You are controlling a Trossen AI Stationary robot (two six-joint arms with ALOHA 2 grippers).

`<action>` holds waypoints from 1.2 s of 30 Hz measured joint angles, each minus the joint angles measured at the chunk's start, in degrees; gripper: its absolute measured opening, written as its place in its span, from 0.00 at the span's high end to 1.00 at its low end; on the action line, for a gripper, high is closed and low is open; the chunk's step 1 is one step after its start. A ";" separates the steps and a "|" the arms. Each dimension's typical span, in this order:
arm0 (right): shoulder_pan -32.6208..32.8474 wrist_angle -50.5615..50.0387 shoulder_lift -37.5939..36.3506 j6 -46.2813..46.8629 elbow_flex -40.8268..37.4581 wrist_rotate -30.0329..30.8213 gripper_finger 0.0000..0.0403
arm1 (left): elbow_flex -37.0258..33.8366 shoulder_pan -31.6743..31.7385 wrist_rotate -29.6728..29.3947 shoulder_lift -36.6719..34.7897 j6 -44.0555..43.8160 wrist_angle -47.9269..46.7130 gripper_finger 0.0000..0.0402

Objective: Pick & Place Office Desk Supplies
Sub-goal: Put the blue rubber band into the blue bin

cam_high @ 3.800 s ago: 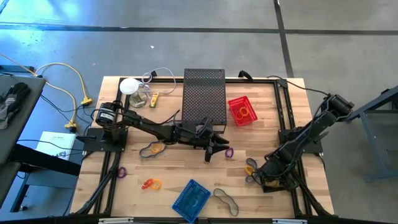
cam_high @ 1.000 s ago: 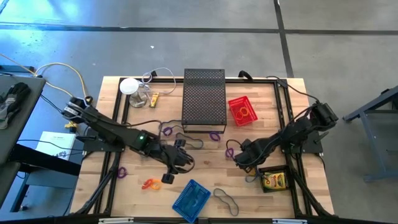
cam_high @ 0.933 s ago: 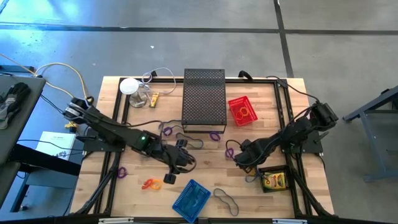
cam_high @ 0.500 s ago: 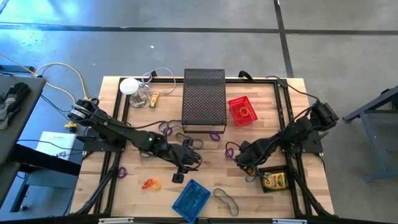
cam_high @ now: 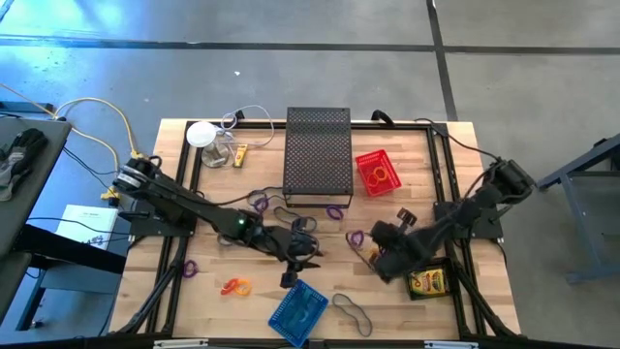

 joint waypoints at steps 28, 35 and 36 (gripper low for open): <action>6.96 31.83 0.11 -43.19 5.15 20.97 0.99 | -0.04 0.80 -2.21 11.83 -0.70 29.49 0.66; 7.36 34.76 0.11 -48.16 5.15 21.06 0.99 | -0.04 0.80 -2.29 11.83 -0.85 31.28 0.66; 7.35 35.14 0.11 -48.78 5.15 21.18 0.99 | -0.04 0.80 -2.29 11.80 -0.85 31.24 0.66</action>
